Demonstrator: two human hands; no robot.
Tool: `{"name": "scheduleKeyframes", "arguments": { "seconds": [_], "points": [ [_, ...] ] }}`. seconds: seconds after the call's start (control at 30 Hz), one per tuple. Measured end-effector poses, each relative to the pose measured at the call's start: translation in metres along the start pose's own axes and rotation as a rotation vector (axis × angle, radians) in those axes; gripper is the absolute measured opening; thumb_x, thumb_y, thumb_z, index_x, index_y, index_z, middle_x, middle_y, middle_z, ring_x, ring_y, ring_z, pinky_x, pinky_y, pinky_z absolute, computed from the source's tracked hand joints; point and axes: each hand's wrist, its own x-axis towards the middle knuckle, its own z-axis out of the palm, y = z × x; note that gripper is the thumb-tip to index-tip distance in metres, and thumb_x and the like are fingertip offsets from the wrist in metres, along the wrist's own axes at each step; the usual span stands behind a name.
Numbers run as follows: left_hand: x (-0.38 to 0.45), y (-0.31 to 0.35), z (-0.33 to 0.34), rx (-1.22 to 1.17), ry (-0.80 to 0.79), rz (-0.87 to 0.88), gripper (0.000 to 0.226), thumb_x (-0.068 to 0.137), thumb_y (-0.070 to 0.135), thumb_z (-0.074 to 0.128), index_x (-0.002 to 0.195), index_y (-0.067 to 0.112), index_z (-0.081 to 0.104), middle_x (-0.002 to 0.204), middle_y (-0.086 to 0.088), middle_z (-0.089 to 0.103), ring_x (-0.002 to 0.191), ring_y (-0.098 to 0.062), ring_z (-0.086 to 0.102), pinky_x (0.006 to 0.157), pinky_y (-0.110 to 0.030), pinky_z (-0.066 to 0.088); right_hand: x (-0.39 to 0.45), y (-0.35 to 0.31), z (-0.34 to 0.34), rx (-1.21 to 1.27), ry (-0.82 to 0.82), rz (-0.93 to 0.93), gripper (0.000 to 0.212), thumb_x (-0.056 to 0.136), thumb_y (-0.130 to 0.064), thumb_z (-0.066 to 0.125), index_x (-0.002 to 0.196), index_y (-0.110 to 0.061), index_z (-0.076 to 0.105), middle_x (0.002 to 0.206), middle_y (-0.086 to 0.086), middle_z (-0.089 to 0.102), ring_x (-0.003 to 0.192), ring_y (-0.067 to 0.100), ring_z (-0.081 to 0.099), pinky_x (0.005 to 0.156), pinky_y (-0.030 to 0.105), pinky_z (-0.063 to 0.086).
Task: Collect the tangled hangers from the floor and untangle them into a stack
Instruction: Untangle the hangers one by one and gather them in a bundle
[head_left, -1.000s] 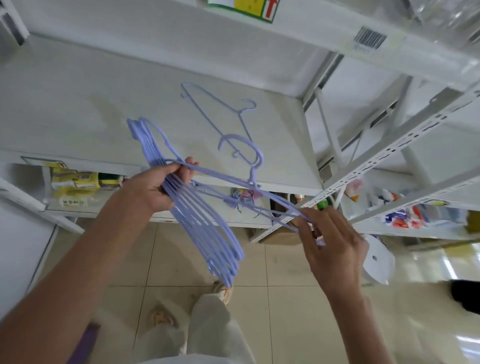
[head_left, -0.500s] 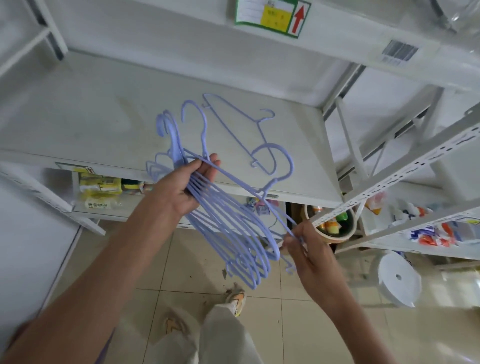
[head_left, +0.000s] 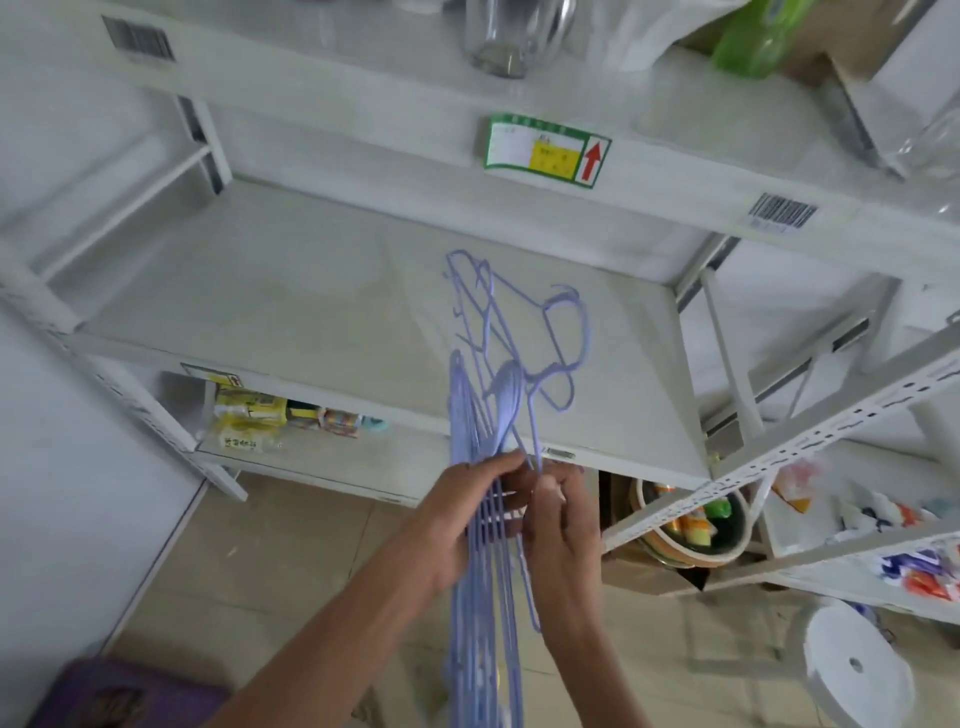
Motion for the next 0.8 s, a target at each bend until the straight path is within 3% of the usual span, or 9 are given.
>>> {"name": "scheduleKeyframes", "arguments": {
  "seconds": [0.07,0.13,0.27,0.4,0.5,0.6,0.7,0.8],
  "points": [
    [-0.002,-0.001,0.008,-0.015,-0.027,0.065,0.036,0.087,0.042,0.076,0.103,0.009,0.079,0.094,-0.006,0.077,0.084,-0.020,0.073,0.068,-0.030,0.057,0.001,-0.003,0.001,0.041,-0.015,-0.003,0.035,0.112,-0.038,0.036,0.104,-0.020,0.065,0.083,-0.003,0.068,0.068,0.010,0.057,0.059,0.031,0.049],
    [-0.001,-0.003,0.015,0.006,-0.007,0.133,0.053,0.079,0.049,0.082,0.110,0.006,0.077,0.096,-0.009,0.077,0.088,-0.022,0.072,0.069,-0.032,0.055,0.003,-0.006,-0.002,-0.007,0.019,-0.046,0.028,0.113,-0.027,0.038,0.105,-0.025,0.064,0.086,-0.007,0.070,0.072,0.011,0.062,0.062,0.028,0.051],
    [0.004,-0.010,0.033,0.166,0.102,0.270,0.023,0.076,0.042,0.083,0.086,0.022,0.082,0.080,-0.002,0.079,0.077,-0.015,0.073,0.061,-0.029,0.049,0.008,-0.005,-0.009,0.030,0.039,-0.007,0.028,0.111,-0.016,0.042,0.133,-0.030,0.053,0.097,-0.003,0.079,0.084,0.020,0.075,0.070,0.025,0.060],
    [0.023,-0.011,0.036,0.218,0.324,0.349,0.015,0.080,0.019,0.081,0.072,0.007,0.074,0.058,-0.011,0.065,0.051,-0.024,0.061,0.043,-0.026,0.045,0.016,0.007,-0.013,-0.063,-0.014,0.048,0.053,0.110,-0.008,0.040,0.149,-0.043,0.037,0.075,-0.010,0.071,0.065,0.007,0.064,0.068,0.024,0.054],
    [0.035,-0.011,0.028,0.310,0.410,0.381,0.025,0.087,0.019,0.077,0.074,-0.001,0.070,0.055,-0.021,0.060,0.044,-0.021,0.054,0.043,-0.026,0.043,0.026,0.018,-0.017,-0.049,0.026,0.128,0.059,0.106,0.000,0.035,0.145,-0.044,0.038,0.075,-0.002,0.073,0.067,0.013,0.064,0.073,0.036,0.053],
    [0.040,-0.005,0.011,0.283,0.429,0.422,0.023,0.095,0.019,0.071,0.080,0.002,0.077,0.060,-0.009,0.063,0.042,-0.011,0.052,0.041,-0.022,0.041,0.040,0.022,-0.031,0.019,0.168,0.135,0.048,0.107,-0.001,0.033,0.132,-0.040,0.048,0.081,0.004,0.076,0.071,0.018,0.065,0.069,0.034,0.051],
    [0.041,0.009,-0.006,0.270,0.415,0.503,0.026,0.099,0.024,0.065,0.082,0.010,0.080,0.059,0.001,0.064,0.053,-0.009,0.063,0.048,-0.021,0.051,0.057,0.024,-0.053,0.048,0.379,0.109,0.037,0.105,-0.007,0.041,0.116,-0.039,0.057,0.063,-0.001,0.058,0.064,0.015,0.052,0.073,0.033,0.048],
    [0.045,0.019,-0.015,0.135,0.331,0.467,0.022,0.102,0.018,0.060,0.096,0.004,0.076,0.063,-0.002,0.070,0.072,-0.024,0.078,0.056,-0.022,0.059,0.058,0.024,-0.062,0.071,0.459,0.097,0.025,0.100,-0.023,0.045,0.111,-0.040,0.060,0.060,-0.004,0.041,0.058,0.014,0.037,0.063,0.034,0.043]
  ]
}}
